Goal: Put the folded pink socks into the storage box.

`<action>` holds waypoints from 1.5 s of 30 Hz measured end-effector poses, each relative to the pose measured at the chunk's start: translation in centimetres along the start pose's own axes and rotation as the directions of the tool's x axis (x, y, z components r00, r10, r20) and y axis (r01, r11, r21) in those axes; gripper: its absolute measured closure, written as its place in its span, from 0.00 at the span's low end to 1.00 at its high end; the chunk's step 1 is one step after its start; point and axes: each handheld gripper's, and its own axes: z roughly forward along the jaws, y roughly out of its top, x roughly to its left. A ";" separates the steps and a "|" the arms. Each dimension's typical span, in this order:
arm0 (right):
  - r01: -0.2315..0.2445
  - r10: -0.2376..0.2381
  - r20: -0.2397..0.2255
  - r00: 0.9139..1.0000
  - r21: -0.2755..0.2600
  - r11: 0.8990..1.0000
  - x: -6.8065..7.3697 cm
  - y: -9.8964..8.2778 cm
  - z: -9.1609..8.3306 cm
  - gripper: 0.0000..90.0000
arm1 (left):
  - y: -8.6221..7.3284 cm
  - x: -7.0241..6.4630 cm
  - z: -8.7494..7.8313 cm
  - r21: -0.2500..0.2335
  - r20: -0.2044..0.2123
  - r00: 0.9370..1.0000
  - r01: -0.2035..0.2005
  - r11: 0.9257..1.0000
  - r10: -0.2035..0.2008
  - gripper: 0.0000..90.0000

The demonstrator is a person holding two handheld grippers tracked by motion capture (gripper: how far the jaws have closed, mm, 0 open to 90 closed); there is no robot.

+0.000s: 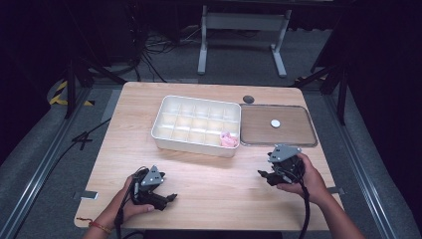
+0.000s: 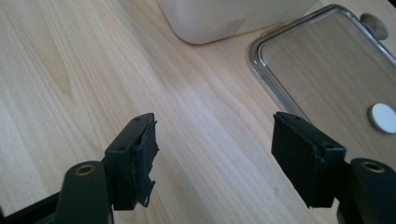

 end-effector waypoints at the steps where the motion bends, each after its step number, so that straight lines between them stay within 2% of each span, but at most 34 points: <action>1: -0.001 0.001 0.002 1.000 -0.001 1.000 0.0 -0.3 0.0 0.35 | 0.0 0.0 0.0 0.000 0.000 1.000 0.000 1.000 0.000 0.16; 8: -0.026 0.026 0.001 1.000 -0.037 0.999 0.4 -2.5 -0.2 0.35 | 0.0 0.0 0.0 0.000 0.000 1.000 0.000 1.000 0.000 0.16; 15: -0.067 0.066 -0.010 0.998 -0.059 0.996 0.1 -4.5 -0.3 0.34 | 0.0 0.0 0.0 0.000 0.000 1.000 0.000 1.000 0.000 0.16; 20: -0.099 0.098 -0.024 0.995 -0.078 0.992 -0.2 -5.9 -0.6 0.34 | 0.0 0.0 0.0 0.000 0.000 1.000 0.001 1.000 -0.001 0.16; 23: -0.117 0.114 -0.036 0.993 -0.068 0.991 -0.1 -6.8 -0.4 0.33 | 0.0 0.0 0.0 0.000 0.000 1.000 0.000 1.000 0.000 0.16; 26: -0.159 0.155 -0.045 0.987 -0.085 0.984 0.2 -7.9 -0.3 0.34 | 0.0 0.0 0.0 0.000 0.000 1.000 0.000 1.000 0.000 0.16; 29: -0.165 0.163 -0.038 0.986 -0.089 0.982 0.3 -8.7 -0.3 0.34 | 0.0 0.0 0.0 0.000 0.000 1.000 0.001 1.000 -0.001 0.16; 33: -0.238 0.233 -0.057 0.971 -0.117 0.964 0.4 -9.9 -0.3 0.34 | 0.0 0.0 0.0 0.000 0.000 1.000 0.000 1.000 0.000 0.16; 36: -0.247 0.245 -0.034 0.969 -0.101 0.964 0.5 -10.6 -0.2 0.33 | 0.0 0.0 0.0 0.000 0.000 1.000 0.000 1.000 0.000 0.16; 38: -0.274 0.269 -0.056 0.961 -0.109 0.956 0.4 -11.2 -0.3 0.32 | 0.0 0.0 0.0 0.000 -0.001 1.000 0.000 1.000 0.000 0.16; 42: -0.310 0.305 -0.056 0.951 -0.119 0.943 0.3 -11.7 -0.4 0.28 | 0.0 0.0 0.0 0.000 -0.001 1.000 -0.001 1.000 0.001 0.16; 45: -0.315 0.311 -0.052 0.949 -0.117 0.942 0.3 -11.7 -0.3 0.26 | 0.0 0.0 0.0 0.000 -0.001 1.000 -0.001 1.000 0.001 0.16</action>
